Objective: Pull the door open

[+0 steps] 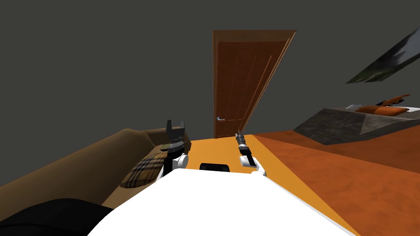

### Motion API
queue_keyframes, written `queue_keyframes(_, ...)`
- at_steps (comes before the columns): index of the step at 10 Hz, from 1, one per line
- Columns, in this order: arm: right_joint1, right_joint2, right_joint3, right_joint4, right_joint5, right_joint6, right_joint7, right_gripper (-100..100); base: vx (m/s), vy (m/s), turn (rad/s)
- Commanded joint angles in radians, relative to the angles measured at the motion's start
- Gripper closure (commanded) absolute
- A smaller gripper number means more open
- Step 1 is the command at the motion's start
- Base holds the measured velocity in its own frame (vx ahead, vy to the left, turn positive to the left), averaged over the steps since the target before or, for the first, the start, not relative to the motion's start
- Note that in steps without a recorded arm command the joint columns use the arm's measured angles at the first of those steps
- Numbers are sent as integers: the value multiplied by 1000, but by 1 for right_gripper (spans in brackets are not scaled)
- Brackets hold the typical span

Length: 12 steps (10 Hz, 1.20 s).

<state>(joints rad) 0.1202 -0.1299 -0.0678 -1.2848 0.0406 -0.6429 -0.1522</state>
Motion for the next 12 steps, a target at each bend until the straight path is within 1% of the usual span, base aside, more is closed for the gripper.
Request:
queue_keyframes(1,-16,-3,-3,42,1,-8,-2,-100,70,16,53)
queue_keyframes(2,-31,-5,-6,77,2,-18,-4,-100,85,23,81)
queue_keyframes(3,-45,-7,-9,102,3,-29,-6,-100,98,29,80)
queue_keyframes(4,-45,-7,-9,111,3,-29,-6,-100,70,21,33)
queue_keyframes(8,-100,-16,-20,240,7,-69,-13,-100,91,16,76)
queue_keyframes(9,-100,-16,-20,247,7,-69,-13,-100,79,1,19)
queue_keyframes(12,-139,-21,-28,344,10,-97,-18,-100,84,15,65)
